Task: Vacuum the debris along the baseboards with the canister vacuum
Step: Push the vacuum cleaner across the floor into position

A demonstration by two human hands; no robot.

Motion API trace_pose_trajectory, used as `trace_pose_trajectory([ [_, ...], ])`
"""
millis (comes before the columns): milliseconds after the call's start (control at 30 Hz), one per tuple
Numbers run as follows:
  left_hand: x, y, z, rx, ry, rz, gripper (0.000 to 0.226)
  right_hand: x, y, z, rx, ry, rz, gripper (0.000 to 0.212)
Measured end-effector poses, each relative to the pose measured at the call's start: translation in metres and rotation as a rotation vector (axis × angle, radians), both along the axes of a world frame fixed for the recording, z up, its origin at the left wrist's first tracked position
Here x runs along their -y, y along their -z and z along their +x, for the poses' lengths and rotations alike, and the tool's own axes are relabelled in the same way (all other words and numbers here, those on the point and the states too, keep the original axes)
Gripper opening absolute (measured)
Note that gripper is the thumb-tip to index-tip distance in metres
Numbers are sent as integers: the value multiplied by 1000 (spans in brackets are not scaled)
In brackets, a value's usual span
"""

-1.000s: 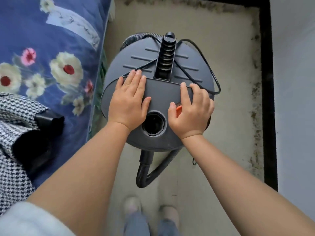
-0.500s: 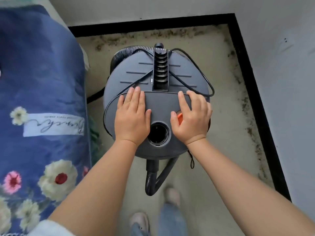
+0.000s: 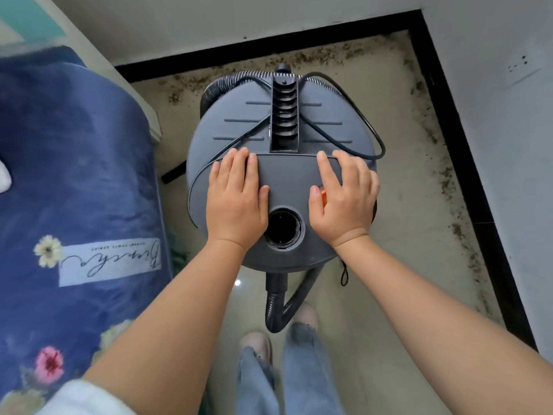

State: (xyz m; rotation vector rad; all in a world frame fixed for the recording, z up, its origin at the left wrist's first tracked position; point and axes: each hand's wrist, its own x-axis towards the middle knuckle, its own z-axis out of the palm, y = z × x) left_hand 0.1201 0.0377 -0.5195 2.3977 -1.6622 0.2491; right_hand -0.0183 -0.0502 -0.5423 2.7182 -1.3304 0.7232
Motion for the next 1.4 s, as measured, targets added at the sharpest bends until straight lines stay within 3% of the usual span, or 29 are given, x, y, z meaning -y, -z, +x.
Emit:
trace_pose_trajectory([
  [333, -63, 5, -50, -39, -27, -40, 46, -55, -1, -50, -32, -45, 25, 48],
  [733, -217, 10, -217, -90, -145, -136, 44, -188, -8, -205, -32, -229, 100, 46],
  [1033, -324, 10, -324, -131, -126, -136, 44, -291, -6, -310, -32, -230, 105, 46],
  [1400, -395, 10, -385, -191, -114, -181, 44, -368, -10, -376, -71, -179, 109, 46],
])
